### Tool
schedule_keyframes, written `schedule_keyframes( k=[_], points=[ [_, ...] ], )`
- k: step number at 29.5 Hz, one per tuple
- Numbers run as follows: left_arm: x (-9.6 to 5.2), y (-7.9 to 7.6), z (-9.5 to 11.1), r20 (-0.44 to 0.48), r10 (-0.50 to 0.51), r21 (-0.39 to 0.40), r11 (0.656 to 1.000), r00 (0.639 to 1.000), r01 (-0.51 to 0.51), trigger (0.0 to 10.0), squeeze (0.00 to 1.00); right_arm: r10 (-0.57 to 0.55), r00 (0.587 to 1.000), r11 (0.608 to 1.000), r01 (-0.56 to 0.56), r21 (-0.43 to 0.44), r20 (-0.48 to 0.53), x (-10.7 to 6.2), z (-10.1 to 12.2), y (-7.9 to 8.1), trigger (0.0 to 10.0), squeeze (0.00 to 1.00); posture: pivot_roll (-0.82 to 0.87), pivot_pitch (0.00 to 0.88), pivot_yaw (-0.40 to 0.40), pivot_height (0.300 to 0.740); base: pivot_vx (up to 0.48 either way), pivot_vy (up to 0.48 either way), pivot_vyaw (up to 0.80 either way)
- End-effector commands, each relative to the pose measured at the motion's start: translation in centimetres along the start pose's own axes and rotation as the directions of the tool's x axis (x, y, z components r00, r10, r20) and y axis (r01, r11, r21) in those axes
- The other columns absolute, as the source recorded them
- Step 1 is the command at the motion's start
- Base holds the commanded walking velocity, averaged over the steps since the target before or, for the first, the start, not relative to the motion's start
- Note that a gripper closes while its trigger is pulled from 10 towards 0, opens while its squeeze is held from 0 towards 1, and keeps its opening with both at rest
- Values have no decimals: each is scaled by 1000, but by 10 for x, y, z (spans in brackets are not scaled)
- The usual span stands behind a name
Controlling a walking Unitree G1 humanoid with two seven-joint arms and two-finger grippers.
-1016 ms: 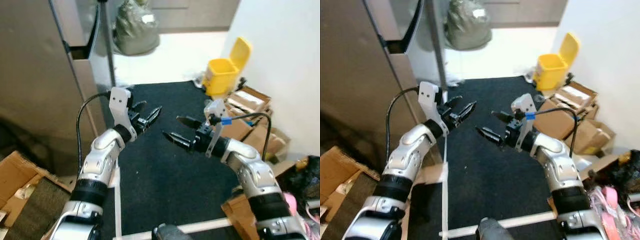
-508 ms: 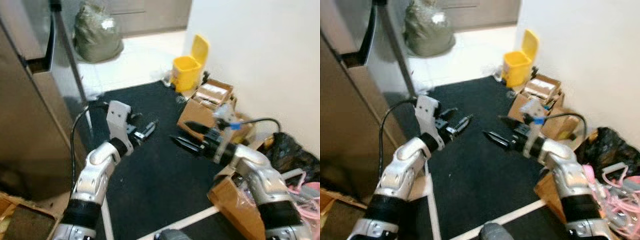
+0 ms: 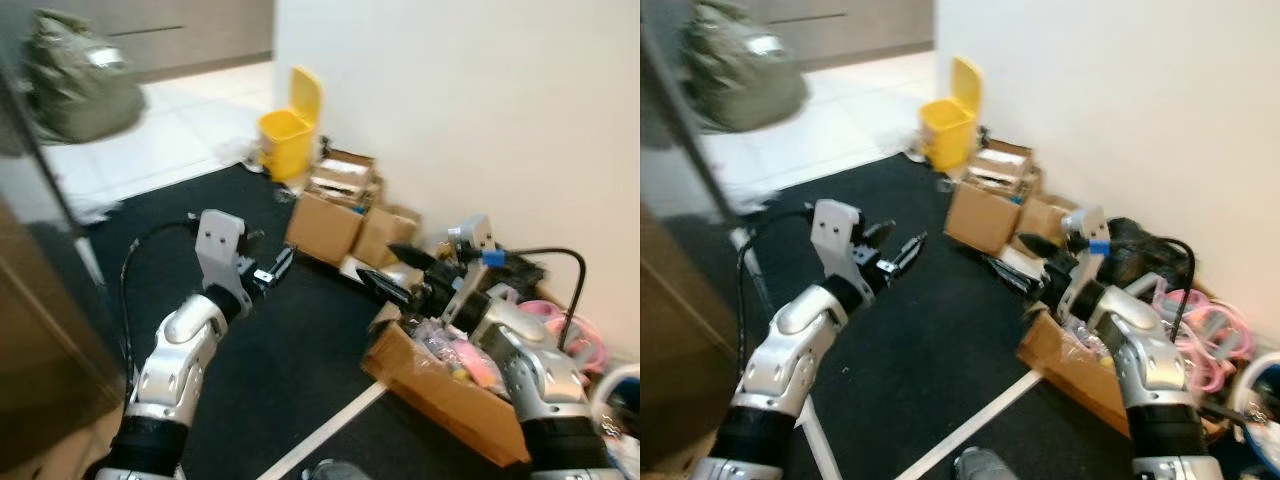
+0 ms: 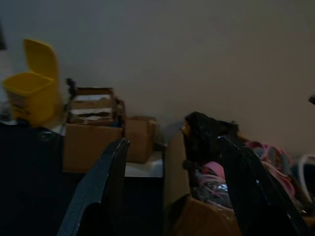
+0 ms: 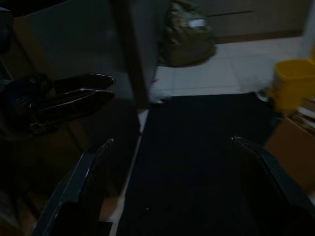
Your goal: Picking trash to rubbish bin
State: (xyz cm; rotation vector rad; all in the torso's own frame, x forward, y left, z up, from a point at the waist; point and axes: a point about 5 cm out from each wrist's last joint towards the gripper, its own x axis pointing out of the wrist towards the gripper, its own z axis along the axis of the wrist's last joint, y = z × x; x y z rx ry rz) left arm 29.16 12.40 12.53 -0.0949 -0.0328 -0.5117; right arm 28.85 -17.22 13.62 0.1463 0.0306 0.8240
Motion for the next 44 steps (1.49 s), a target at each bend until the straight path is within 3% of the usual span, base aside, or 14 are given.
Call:
schedule_keyframes(
  k=[1, 6, 22, 44],
  points=[
    [1, -2, -1, 2, -10, -3, 1000, 1000, 10, 10000, 0, -11, 1000, 1000, 11, 2, 5, -1, 0, -4, 10000, 0, -72, 0, -66, 740, 0, 0, -800],
    [3, -9, -1, 8, -62, -12, 998, 998, 62, 10000, 0, -2, 1000, 1000, 2, 10, 15, 4, -1, 1, 10000, 0, -77, 0, -56, 740, 0, 0, -800],
    [7, -9, 0, 31, -99, -23, 995, 995, 100, 10000, 0, 21, 999, 999, -22, 39, 27, 18, -8, 7, 10000, 0, -66, 0, -50, 740, 0, 0, -800],
    [11, -7, 0, 40, -121, -43, 992, 992, 123, 10000, 0, 18, 999, 998, -21, 64, 45, 19, -11, 6, 10000, 0, -68, 0, -44, 740, 0, 0, -800]
  ],
)
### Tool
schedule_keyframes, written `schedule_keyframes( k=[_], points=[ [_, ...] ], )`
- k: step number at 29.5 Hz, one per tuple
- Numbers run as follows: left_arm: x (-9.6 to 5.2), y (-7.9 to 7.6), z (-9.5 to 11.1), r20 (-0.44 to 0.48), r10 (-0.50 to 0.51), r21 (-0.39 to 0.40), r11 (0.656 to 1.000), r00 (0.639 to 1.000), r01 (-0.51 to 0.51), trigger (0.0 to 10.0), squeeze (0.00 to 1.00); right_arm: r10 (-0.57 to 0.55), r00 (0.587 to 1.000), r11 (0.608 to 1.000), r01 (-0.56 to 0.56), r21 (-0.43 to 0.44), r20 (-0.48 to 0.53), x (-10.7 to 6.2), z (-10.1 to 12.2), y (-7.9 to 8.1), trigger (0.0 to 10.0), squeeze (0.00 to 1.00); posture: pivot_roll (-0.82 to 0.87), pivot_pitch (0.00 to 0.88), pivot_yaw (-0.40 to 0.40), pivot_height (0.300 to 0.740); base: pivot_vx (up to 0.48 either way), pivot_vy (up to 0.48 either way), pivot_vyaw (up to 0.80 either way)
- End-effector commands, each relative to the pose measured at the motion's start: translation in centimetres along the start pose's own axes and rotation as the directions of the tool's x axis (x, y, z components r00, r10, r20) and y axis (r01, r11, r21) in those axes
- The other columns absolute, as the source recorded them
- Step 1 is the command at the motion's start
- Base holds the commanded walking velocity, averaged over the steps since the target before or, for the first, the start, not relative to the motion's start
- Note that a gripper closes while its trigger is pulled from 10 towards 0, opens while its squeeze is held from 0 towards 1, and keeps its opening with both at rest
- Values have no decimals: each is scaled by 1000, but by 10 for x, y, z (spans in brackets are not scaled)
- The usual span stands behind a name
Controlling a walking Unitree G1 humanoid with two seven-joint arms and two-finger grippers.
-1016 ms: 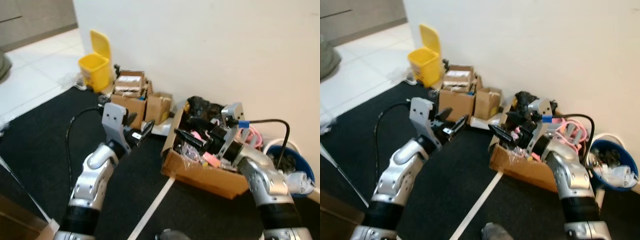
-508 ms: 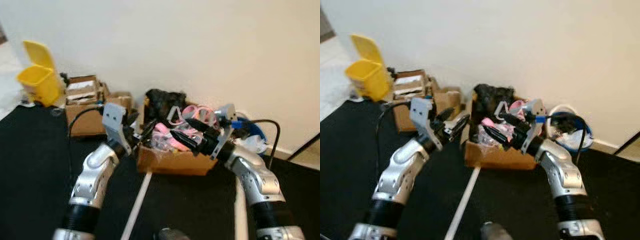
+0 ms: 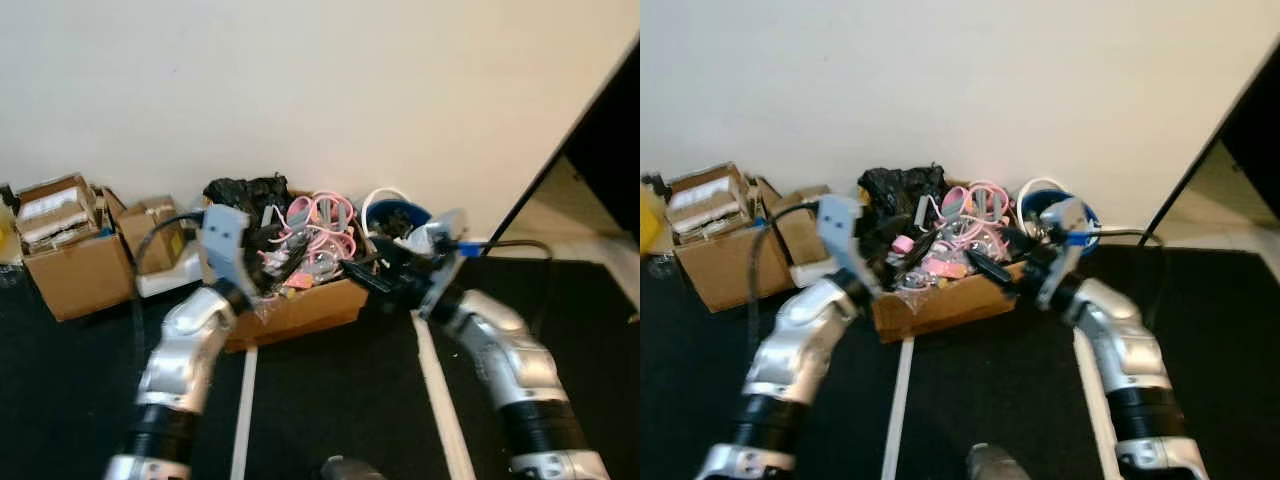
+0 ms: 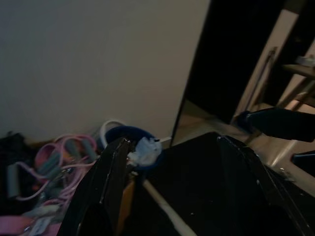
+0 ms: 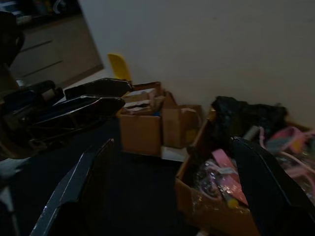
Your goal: Picking trash to rubbish bin
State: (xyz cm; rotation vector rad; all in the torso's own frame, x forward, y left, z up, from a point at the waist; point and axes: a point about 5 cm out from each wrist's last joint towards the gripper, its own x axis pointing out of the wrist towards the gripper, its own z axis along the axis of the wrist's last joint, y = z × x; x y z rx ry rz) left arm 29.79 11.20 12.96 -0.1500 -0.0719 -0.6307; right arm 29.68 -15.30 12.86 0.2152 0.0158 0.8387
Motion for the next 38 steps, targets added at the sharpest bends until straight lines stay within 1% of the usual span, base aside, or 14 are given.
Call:
schedule_keyframes(
  k=[1, 3, 6, 38],
  points=[
    [-1, 1, -2, -9, -4, 2, 1000, 1000, 4, 10000, 0, 2, 1000, 1000, -2, 8, 6, -1, -2, 0, 10000, 0, -70, 0, -43, 740, 0, 0, -800],
    [-1, 0, -3, -10, -15, 6, 1000, 1000, 15, 10000, 0, -2, 1000, 1000, 2, 19, 15, -1, -2, 0, 10000, 0, -69, 0, -43, 740, 0, 0, -800],
    [0, 0, -3, -12, -20, 7, 1000, 1000, 21, 10000, 0, -6, 1000, 1000, 6, 4, 23, -1, -1, 0, 10000, 0, -67, 0, -43, 740, 0, -351, 0],
    [0, -1, -4, -9, -37, 1, 999, 999, 37, 10000, 0, -5, 1000, 1000, 5, -7, 22, -1, -1, 0, 10000, 0, -69, 0, -44, 740, 0, -457, 0]
  ],
)
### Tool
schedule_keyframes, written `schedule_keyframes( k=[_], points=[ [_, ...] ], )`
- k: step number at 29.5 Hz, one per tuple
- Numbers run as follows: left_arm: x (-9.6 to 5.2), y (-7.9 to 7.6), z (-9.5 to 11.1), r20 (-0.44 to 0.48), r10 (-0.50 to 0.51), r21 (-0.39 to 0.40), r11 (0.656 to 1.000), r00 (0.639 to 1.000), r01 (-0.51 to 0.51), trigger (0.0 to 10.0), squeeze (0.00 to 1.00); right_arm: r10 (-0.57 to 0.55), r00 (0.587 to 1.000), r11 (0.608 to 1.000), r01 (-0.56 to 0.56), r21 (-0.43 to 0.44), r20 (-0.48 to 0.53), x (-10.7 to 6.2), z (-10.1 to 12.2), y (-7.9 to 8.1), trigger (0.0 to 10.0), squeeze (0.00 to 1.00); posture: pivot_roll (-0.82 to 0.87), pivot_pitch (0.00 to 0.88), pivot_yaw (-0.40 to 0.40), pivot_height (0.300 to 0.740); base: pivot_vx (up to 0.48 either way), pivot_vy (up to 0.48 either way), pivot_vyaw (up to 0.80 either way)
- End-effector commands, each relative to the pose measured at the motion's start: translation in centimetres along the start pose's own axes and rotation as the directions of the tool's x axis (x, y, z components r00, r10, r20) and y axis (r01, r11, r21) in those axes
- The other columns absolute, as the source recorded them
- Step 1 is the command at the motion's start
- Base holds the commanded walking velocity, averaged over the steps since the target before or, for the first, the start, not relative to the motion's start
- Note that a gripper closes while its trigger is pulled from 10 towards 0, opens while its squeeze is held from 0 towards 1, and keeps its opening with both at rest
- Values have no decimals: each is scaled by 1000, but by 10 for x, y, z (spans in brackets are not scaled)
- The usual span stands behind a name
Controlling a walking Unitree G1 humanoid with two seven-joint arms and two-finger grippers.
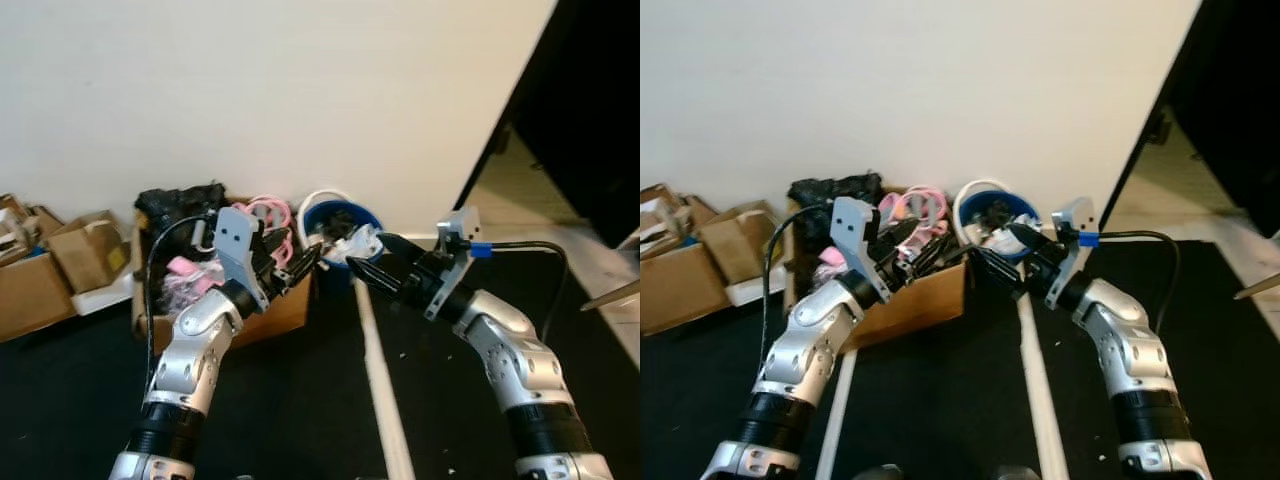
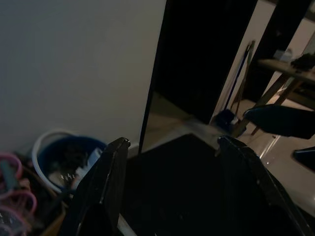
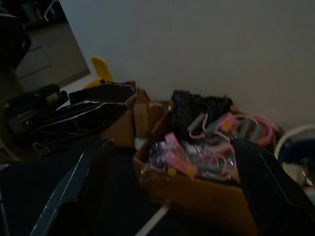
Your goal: Picking trash to rubbish bin
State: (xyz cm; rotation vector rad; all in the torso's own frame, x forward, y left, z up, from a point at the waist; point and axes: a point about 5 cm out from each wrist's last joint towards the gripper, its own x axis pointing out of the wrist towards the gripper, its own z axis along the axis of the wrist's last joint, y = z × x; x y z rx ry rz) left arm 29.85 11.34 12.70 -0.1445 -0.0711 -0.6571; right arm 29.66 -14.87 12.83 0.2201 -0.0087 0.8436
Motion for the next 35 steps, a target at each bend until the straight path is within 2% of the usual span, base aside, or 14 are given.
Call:
schedule_keyframes(
  k=[1, 35],
  points=[
    [1, -2, -2, -5, -11, -3, 1000, 1000, 11, 10000, 0, -12, 1000, 1000, 12, -2, -2, -4, 0, -3, 10000, 0, -70, 0, -45, 740, 0, -458, 0],
    [2, -3, -1, -4, -16, -2, 1000, 1000, 16, 10000, 0, -14, 1000, 1000, 14, -4, -3, -3, 2, -2, 10000, 0, -72, 0, -44, 740, 0, -459, 0]
  ],
)
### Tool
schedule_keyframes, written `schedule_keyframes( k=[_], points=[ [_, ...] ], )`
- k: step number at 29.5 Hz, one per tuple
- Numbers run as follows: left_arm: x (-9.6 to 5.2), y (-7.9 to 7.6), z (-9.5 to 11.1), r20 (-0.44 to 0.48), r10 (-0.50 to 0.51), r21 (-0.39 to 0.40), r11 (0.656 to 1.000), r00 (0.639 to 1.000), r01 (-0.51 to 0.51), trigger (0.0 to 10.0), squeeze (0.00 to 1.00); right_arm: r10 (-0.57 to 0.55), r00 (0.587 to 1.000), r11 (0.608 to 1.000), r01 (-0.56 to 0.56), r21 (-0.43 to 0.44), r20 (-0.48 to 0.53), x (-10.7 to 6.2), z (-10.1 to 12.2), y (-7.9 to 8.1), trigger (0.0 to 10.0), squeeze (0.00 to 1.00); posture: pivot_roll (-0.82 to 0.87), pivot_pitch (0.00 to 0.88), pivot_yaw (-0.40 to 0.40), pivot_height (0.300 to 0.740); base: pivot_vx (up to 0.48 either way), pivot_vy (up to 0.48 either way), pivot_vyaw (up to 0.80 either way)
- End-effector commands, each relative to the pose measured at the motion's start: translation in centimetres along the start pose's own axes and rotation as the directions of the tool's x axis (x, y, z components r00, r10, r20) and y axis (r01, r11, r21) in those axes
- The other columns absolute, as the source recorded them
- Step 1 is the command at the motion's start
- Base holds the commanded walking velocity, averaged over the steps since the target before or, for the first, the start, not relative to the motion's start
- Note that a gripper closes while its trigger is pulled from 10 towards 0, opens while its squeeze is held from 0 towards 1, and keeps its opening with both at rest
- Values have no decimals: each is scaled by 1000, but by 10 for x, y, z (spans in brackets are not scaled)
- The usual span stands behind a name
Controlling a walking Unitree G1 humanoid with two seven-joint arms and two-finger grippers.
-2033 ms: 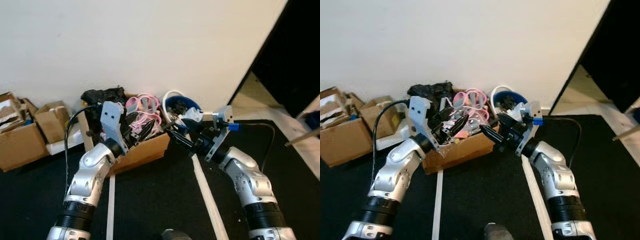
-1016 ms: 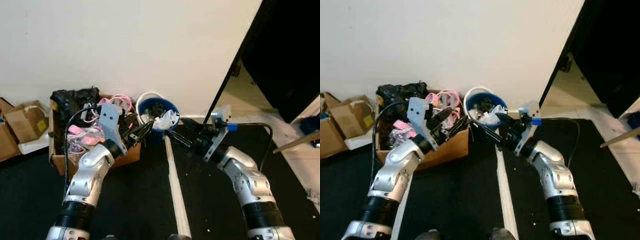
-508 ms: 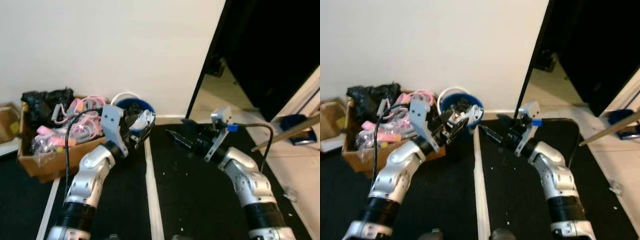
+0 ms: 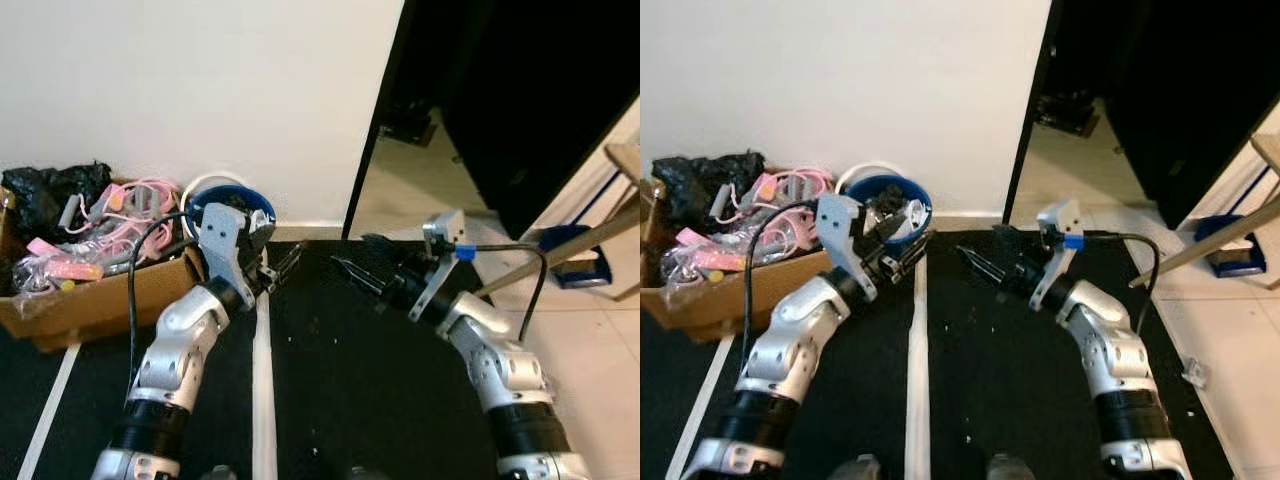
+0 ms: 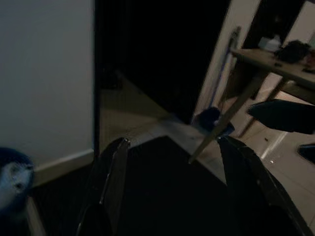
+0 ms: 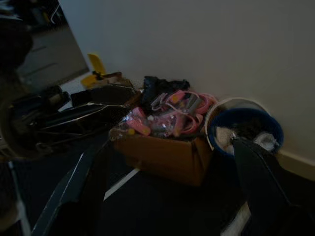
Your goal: Picking trash to rubbish bin
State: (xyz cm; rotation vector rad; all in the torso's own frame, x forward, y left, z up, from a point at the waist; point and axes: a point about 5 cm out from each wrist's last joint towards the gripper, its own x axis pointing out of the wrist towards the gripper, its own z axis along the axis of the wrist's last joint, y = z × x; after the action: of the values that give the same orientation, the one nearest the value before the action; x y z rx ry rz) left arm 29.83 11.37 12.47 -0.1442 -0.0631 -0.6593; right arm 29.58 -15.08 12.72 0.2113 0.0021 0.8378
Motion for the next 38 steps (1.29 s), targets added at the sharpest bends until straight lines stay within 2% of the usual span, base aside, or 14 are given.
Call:
schedule_keyframes(
  k=[1, 17, 34, 38],
  points=[
    [2, -3, 1, 3, -15, 1, 1000, 1000, 15, 10000, 0, -7, 1000, 1000, 7, 0, 10, -1, 3, -1, 10000, 0, -72, 0, -44, 740, 0, -461, 0],
    [3, -4, 0, 1, -20, 2, 1000, 1000, 20, 10000, 0, -6, 1000, 1000, 6, 0, 8, 0, 4, 0, 10000, 0, -72, 0, -43, 740, 0, -461, 0],
    [3, -3, 1, 6, -18, -3, 1000, 1000, 18, 10000, 0, 2, 1000, 1000, -2, 12, -17, 2, 4, 2, 10000, 0, -72, 0, -44, 740, 0, -460, -800],
    [3, -2, 2, 16, -7, -27, 1000, 1000, 7, 10000, 0, 2, 1000, 1000, -2, 12, -21, 2, 5, 3, 10000, 0, -74, 0, -43, 740, 0, 0, -800]
  ],
)
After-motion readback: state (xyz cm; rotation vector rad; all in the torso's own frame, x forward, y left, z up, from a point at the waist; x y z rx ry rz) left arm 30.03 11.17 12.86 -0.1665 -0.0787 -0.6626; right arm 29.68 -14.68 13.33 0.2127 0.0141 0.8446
